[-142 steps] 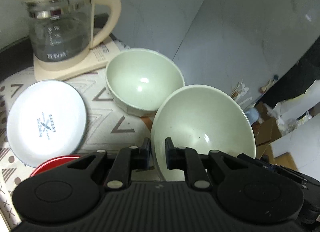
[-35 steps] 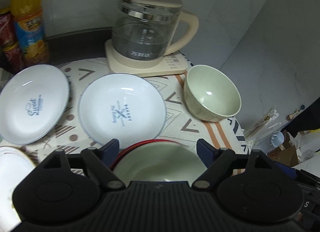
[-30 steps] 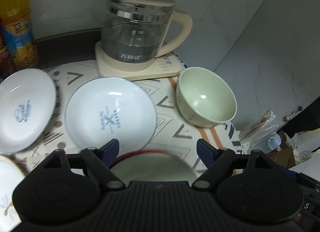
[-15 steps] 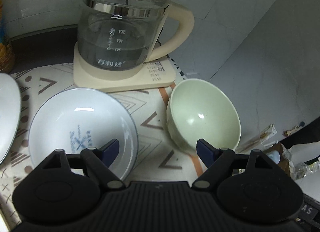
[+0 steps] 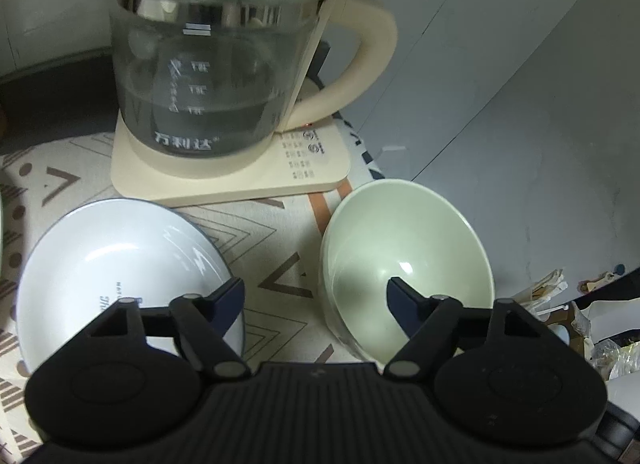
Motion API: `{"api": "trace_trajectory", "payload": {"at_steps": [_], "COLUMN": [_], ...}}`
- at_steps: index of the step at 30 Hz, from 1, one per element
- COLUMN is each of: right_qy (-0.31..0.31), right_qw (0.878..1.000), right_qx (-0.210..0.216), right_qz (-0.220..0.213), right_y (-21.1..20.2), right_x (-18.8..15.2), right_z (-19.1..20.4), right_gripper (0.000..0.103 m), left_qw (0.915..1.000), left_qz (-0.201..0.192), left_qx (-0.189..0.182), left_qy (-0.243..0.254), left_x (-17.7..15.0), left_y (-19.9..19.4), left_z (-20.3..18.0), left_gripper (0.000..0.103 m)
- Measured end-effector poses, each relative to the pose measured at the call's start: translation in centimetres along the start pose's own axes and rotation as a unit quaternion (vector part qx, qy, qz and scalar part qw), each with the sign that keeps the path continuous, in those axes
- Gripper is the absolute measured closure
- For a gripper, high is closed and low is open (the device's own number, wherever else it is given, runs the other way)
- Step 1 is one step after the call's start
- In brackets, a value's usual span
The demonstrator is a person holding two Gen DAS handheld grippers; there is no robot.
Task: Organize plates and bowls
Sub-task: 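Move both grippers to the smaller pale green bowl rim and close them, then lift the smaller green bowl with both grippers and carry it over the bowl stack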
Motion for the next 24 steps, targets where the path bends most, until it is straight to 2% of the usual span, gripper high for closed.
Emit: {"api": "trace_trajectory", "payload": {"at_steps": [2,3,5,6,8,9,12,24], "right_qy": [0.004,0.006,0.005,-0.004,-0.026,-0.03,-0.024,-0.043], "right_qw": [1.0,1.0,1.0,1.0,1.0,0.999,1.0,0.998], "right_qx": [-0.005,-0.001,0.019,0.015,0.002,0.001,0.003,0.02], "right_qz": [0.012,0.017,0.02,0.019,0.016,0.014,0.008,-0.032], "right_y": [0.8,1.0,1.3,1.2,0.9,0.7,-0.1,-4.7], "right_x": [-0.2,-0.4,-0.5,-0.5,-0.5,-0.5,-0.4,0.0], "right_z": [-0.1,-0.1,0.2,0.5,1.1,1.3,1.3,3.2], "right_gripper": [0.057,0.06,0.078,0.079,0.079,0.079,0.08,0.08], "left_qw": [0.9999,0.9993,0.9987,0.9985,0.9983,0.9982,0.9986,0.9991], "left_qz": [0.013,0.036,0.049,0.053,0.055,0.056,0.053,0.026], "left_qx": [0.008,0.003,0.002,-0.001,-0.014,-0.017,-0.009,-0.032], "left_qy": [-0.006,-0.008,-0.015,-0.016,-0.014,-0.008,0.002,-0.009], "left_x": [-0.2,-0.6,-0.9,-1.0,-1.1,-1.2,-1.3,-1.1], "left_y": [0.8,1.2,1.9,2.1,2.3,2.2,1.9,-2.3], "left_z": [0.1,0.1,0.3,0.3,-0.1,-0.3,-0.8,-0.9], "left_gripper": [0.041,0.045,0.065,0.069,0.085,0.09,0.092,0.092]}}
Point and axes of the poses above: each gripper's, at about its wrist camera, not at the fingertips, and y roughly the way its jaws point, z to its left, x to its top, the point moved 6 cm from there along y, roughly the way its jaws point, and after that the axes turned 3 degrees about -x, right-handed, at the moved point
